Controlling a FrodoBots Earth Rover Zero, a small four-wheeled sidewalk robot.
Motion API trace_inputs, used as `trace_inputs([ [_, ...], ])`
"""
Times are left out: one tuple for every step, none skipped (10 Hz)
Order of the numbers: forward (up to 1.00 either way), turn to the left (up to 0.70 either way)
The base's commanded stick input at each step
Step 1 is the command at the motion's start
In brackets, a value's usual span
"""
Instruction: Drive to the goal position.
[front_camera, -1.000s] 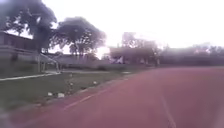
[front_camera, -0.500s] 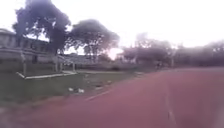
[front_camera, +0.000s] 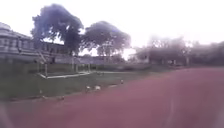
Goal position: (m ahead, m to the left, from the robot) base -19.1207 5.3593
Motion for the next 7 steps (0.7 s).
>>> trace_inputs([
  [-0.70, -0.35],
  [-0.70, -0.35],
  [-0.70, -0.35],
  [-0.70, -0.35],
  [-0.70, -0.35],
  [-0.70, -0.35],
  [-0.70, -0.35],
])
